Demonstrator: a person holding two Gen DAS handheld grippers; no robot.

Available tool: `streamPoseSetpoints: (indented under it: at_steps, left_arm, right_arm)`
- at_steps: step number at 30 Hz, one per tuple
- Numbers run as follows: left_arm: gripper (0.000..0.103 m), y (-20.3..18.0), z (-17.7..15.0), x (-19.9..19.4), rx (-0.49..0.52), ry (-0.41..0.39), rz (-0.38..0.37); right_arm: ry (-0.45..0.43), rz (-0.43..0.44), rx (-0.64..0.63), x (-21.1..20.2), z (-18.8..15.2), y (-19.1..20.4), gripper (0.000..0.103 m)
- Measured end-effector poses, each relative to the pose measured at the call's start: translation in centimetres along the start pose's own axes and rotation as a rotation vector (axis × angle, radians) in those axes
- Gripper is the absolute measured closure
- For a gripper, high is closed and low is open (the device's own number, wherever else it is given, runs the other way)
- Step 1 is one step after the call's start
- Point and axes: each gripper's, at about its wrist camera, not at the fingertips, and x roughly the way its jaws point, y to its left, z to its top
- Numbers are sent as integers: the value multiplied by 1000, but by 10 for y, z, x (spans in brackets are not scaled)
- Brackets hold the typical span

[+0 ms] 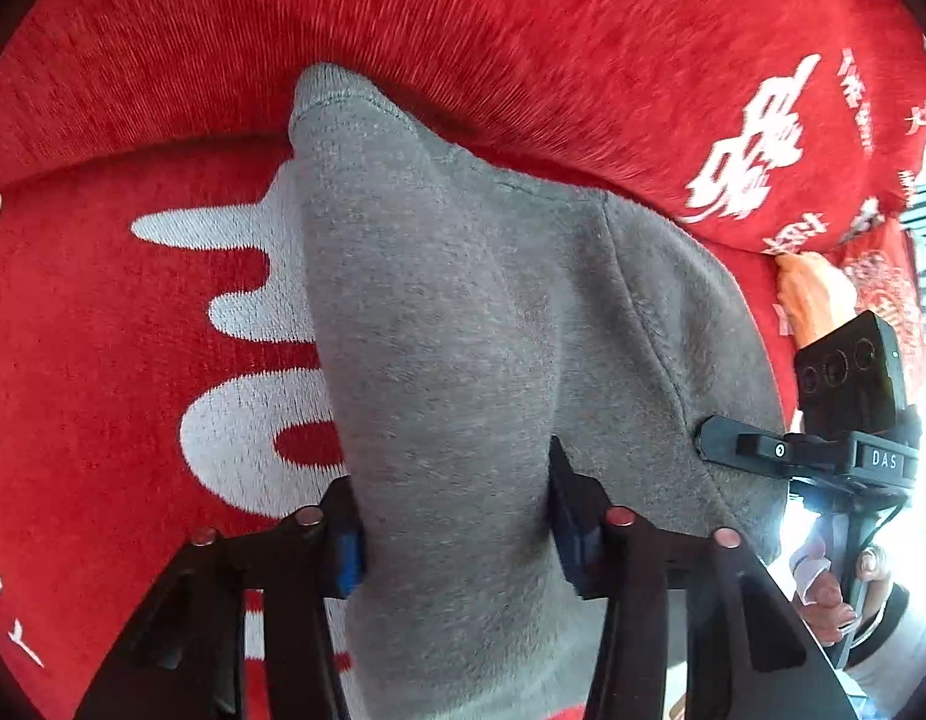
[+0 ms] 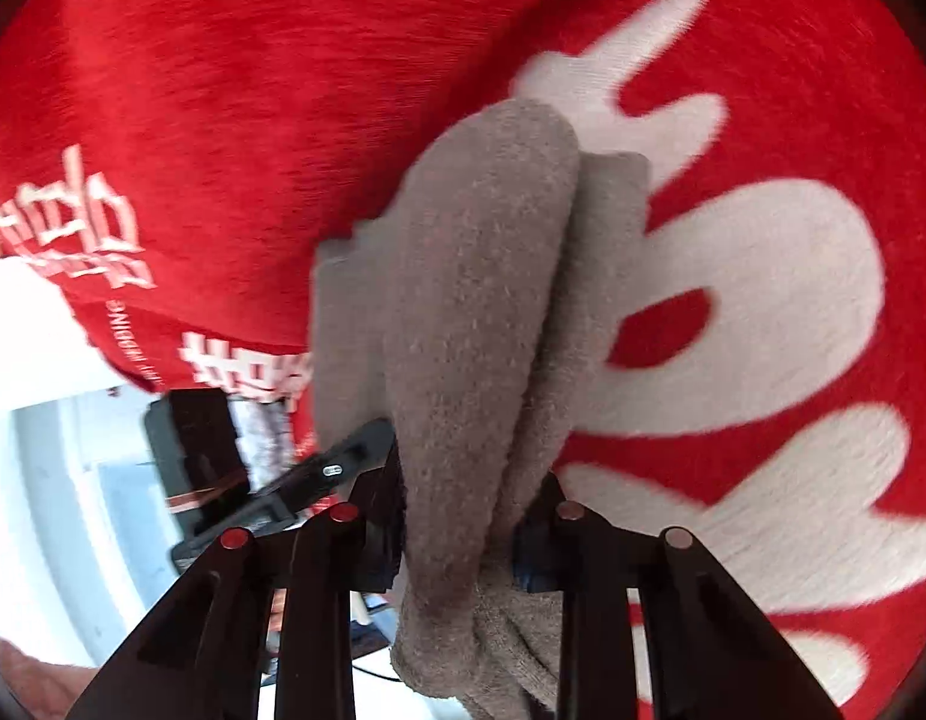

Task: Fold small clothes

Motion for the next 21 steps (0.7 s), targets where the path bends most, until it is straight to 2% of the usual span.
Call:
streamPoseSetpoints:
  at_steps: [4, 9, 13, 17, 19, 21]
  left_arm:
    - [55, 4, -9, -31, 15, -24, -28]
    - [55, 30, -32, -77, 4, -45, -34]
    - [55, 61, -61, -107, -3, -40, 21]
    - [55, 110, -97, -120, -45, -16, 79]
    - [55, 133, -111, -117, -79, 2, 131]
    - [55, 149, -120, -118, -109, 12, 185]
  right_arm:
    - [3, 34, -27, 3, -17, 32, 73]
    - [13, 63, -36, 15, -46, 64, 73]
    - [51, 73, -38, 48, -77, 82, 73]
    - [106, 75, -21, 89, -104, 82, 73]
    - [139, 34, -23, 114, -114, 80, 72]
    - [161, -86, -33, 132, -117, 80, 68]
